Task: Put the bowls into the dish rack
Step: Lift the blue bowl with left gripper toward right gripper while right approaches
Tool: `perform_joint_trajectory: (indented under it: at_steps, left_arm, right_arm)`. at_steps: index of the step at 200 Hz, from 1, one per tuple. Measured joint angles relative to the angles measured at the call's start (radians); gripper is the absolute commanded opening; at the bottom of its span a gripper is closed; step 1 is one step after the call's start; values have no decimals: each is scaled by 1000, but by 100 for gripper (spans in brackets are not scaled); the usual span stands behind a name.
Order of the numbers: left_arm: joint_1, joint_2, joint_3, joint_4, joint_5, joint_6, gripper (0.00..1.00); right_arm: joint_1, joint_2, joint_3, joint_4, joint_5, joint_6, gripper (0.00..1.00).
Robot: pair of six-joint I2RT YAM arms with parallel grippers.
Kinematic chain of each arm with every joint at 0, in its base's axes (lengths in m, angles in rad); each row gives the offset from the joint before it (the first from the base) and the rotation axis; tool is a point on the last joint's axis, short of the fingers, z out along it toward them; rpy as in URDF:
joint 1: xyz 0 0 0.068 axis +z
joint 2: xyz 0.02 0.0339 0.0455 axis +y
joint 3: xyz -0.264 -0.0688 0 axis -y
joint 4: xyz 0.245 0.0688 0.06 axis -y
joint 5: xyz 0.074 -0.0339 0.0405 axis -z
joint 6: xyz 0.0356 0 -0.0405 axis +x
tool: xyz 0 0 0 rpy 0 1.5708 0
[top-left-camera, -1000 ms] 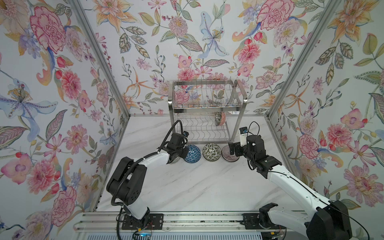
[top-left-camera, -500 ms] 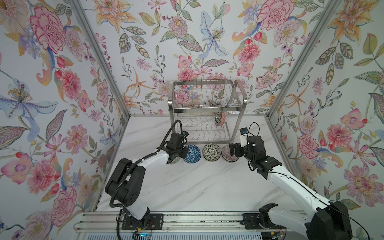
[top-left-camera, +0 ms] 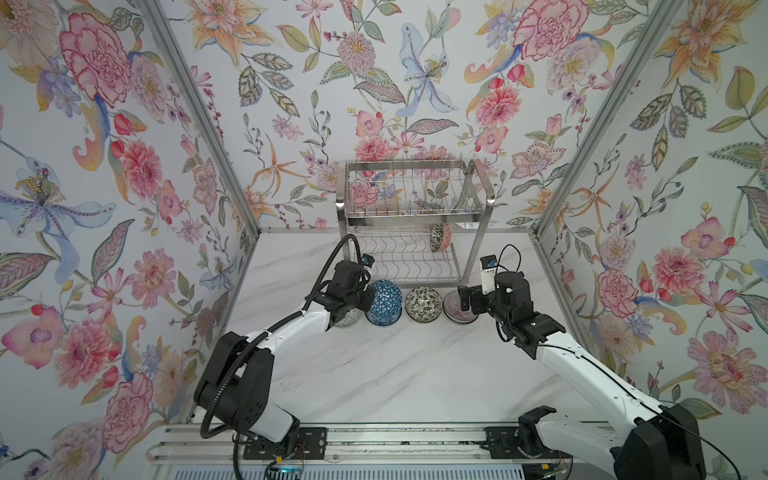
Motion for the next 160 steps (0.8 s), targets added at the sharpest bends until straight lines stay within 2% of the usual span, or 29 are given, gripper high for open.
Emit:
perform_joint_trajectory:
  at_steps: [50, 95, 125, 160]
  left_arm:
    - [-2, -53, -1, 30, 17, -51, 0]
    - [-59, -76, -65, 214, 3, -152, 0]
    - [-107, -56, -98, 306, -17, -207, 0]
    - [-133, -27, -100, 379, -35, -246, 0]
  right_arm:
    - [18, -13, 4, -18, -40, 58, 99]
    - [137, 3, 26, 11, -79, 169, 99]
    - [211, 76, 43, 89, -105, 249, 99]
    - [249, 204, 58, 153, -114, 330, 100]
